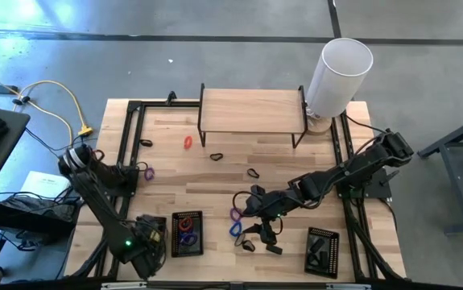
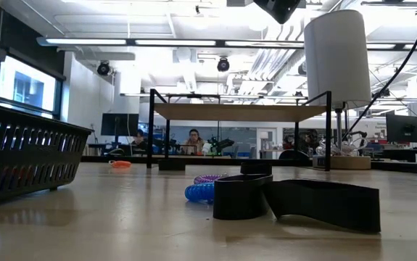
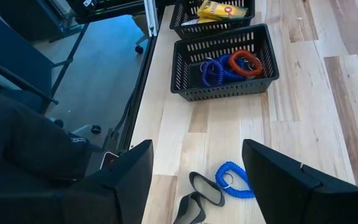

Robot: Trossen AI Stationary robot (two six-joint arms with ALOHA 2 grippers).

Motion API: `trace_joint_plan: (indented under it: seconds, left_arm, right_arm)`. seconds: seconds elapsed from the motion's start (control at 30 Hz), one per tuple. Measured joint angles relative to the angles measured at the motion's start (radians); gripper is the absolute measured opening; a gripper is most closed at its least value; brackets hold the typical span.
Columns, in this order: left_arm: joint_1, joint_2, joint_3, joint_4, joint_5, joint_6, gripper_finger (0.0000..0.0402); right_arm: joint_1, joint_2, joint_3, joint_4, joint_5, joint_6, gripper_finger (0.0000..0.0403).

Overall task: Pick & Place Office Desk Supplies
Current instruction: Put the violet spring key chain into the middle black basket

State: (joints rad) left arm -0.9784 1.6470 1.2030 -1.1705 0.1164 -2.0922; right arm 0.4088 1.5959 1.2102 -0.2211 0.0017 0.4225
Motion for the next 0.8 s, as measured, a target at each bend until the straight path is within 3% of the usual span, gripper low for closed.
trace_joint_plan:
  seconds: [0.2,0.4,0.53,0.8]
  left_arm:
    - [-0.005,-0.13,0.0,-0.075,-0.142,-0.021,0.022]
    - [-0.005,-0.233,0.0,-0.073,-0.441,-0.009,0.0221]
    - [0.0,-0.29,0.0,-0.047,-0.626,0.06,0.0221]
    - [0.002,-0.358,0.0,0.014,-0.884,0.314,0.0221]
  right_arm:
    - [-0.008,0.0,0.0,0.001,-0.001,-0.005,0.0235]
    - [-0.022,-0.013,0.002,-0.022,0.025,0.003,0.0235]
    - [-0.039,-0.003,0.002,-0.088,0.08,0.062,0.0235]
    - [-0.123,0.082,0.0,-0.167,0.156,0.18,0.0235]
